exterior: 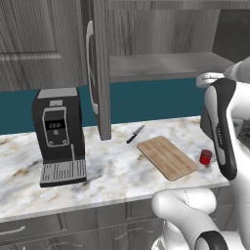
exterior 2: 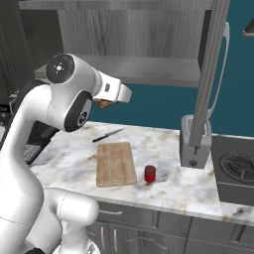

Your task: Pick the bread, place it on the cutting board, pick the jam, place it on the counter, and close the cabinet.

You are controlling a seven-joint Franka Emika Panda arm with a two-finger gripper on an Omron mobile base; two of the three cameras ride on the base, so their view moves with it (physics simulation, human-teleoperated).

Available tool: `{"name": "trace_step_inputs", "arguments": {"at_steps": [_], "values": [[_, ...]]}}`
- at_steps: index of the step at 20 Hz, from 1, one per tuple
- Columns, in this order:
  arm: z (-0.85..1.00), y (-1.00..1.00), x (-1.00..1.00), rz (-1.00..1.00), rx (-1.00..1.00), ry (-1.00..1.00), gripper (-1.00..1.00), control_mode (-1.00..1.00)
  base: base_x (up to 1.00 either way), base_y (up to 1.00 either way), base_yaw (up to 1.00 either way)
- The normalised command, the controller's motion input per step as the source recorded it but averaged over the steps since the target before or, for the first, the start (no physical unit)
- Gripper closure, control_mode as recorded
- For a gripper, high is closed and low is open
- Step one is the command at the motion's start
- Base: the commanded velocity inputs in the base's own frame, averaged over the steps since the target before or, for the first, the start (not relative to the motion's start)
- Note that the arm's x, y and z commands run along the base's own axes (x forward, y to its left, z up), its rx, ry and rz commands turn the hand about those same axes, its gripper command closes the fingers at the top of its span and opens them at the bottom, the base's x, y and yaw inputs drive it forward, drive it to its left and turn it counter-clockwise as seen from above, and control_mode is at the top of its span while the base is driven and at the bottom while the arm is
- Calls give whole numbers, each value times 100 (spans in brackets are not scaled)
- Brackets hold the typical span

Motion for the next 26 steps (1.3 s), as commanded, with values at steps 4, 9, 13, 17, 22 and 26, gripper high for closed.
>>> {"name": "trace_step_inputs", "arguments": {"at_steps": [4, 9, 13, 17, 22, 26], "values": [[0, 16, -6, -1, 0, 8, 100, -100, 0, 0, 0], [0, 12, 0, -2, 0, 11, 100, -100, 0, 0, 0], [0, 6, 0, -3, 0, 13, 100, -100, 0, 0, 0], [0, 3, 0, -3, 1, 15, 100, -100, 0, 0, 0], [0, 0, 0, -1, 1, 12, 100, -100, 0, 0, 0], [-5, 0, -1, 0, 7, 11, 100, -100, 0, 0, 0]]}}
